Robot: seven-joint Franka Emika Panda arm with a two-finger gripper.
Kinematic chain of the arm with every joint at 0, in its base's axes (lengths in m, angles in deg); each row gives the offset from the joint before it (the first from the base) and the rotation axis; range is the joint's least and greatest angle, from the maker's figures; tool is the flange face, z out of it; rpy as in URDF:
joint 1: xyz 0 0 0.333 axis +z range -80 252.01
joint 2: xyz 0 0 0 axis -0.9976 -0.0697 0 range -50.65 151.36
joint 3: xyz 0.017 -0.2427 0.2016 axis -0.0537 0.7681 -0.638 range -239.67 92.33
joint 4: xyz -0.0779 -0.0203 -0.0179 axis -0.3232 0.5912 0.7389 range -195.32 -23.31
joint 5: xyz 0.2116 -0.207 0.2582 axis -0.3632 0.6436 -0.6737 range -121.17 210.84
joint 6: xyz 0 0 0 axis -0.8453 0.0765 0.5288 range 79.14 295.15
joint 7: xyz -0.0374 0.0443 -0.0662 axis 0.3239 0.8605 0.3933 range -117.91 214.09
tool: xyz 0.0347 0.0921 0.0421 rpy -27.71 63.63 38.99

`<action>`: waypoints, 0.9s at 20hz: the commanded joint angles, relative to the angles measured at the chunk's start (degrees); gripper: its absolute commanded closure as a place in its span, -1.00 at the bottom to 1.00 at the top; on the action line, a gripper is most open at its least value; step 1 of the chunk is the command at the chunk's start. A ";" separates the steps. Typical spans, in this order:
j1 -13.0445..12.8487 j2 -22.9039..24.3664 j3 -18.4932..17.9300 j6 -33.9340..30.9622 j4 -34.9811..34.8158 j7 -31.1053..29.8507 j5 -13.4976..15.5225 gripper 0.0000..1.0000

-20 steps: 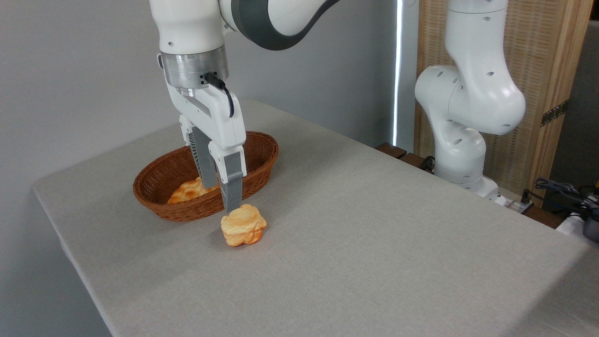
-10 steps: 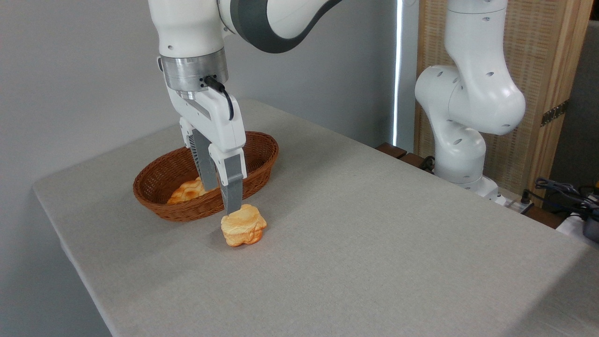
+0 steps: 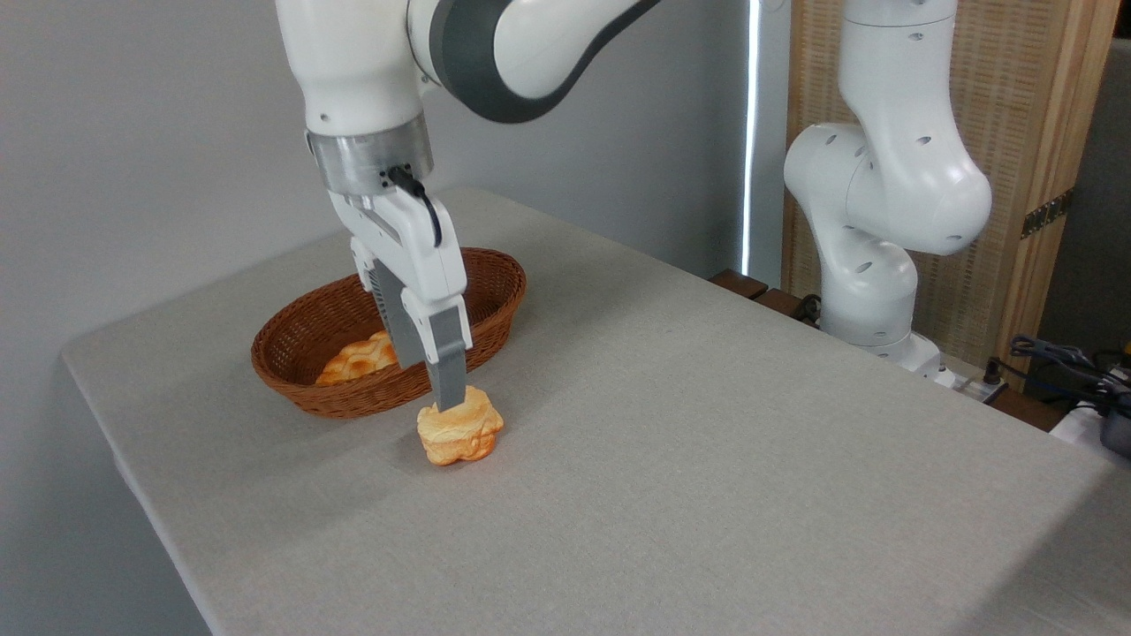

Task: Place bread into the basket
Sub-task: 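Close the gripper on the bread roll and grip it firmly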

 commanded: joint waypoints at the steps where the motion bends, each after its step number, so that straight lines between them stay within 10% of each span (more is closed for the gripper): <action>1: -1.82 0.98 -0.24 3.06 -4.64 0.10 0.17 -1.00; 18: -4.55 -2.80 0.11 7.82 -8.61 0.28 -0.53 -1.00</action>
